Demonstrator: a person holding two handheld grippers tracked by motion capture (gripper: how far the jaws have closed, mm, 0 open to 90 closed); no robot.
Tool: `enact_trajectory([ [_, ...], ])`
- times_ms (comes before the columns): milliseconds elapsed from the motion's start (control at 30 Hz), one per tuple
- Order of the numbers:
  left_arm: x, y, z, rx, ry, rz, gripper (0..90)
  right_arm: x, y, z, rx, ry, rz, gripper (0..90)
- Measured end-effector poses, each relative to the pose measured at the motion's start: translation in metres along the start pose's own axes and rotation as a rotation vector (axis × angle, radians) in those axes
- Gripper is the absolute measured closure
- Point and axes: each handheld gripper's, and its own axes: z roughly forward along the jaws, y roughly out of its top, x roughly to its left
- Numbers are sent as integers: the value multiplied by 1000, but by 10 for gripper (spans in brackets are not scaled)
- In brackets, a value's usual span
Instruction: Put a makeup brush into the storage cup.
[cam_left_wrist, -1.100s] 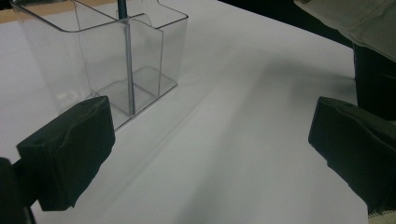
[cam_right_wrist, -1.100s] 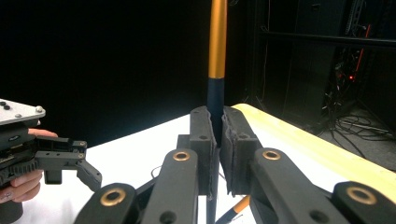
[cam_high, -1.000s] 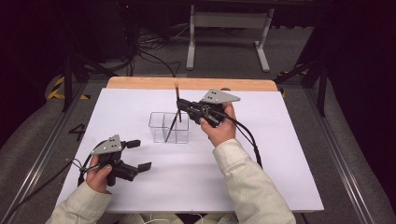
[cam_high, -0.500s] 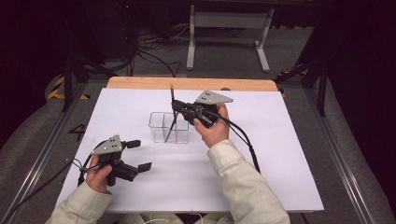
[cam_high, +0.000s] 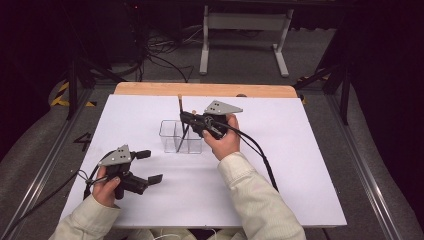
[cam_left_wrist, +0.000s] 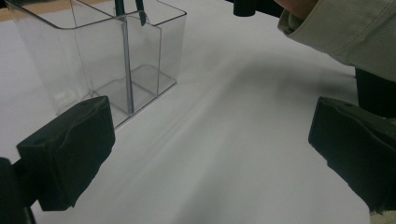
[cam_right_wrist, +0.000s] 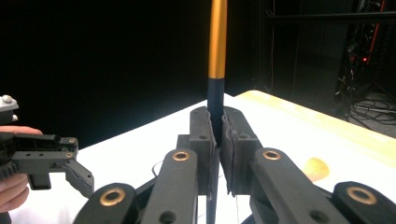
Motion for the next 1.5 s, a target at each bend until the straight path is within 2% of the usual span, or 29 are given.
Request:
enact_trajectory([
  [633, 0, 0, 0, 5, 0, 1, 13, -2, -12, 6, 60, 6, 7, 831],
  [767, 0, 0, 0, 2, 1, -1, 13, -1, -11, 3, 55, -1, 5, 646],
  [800, 0, 0, 0, 2, 1, -1, 13, -1, -11, 3, 55, -1, 5, 646],
  [933, 1, -1, -2, 4, 7, 6, 13, 3, -3, -11, 26, 5, -4, 477],
  [1000, 0, 0, -2, -1, 5, -3, 13, 5, 2, -25, 14, 8, -32, 415],
  [1200, -1, 0, -5, -4, 13, 1, 13, 5, 7, -55, 28, -1, -77, 357],
  [1500, -2, 0, -9, -11, 21, -3, 13, -7, 7, -101, 21, -41, -79, 309],
])
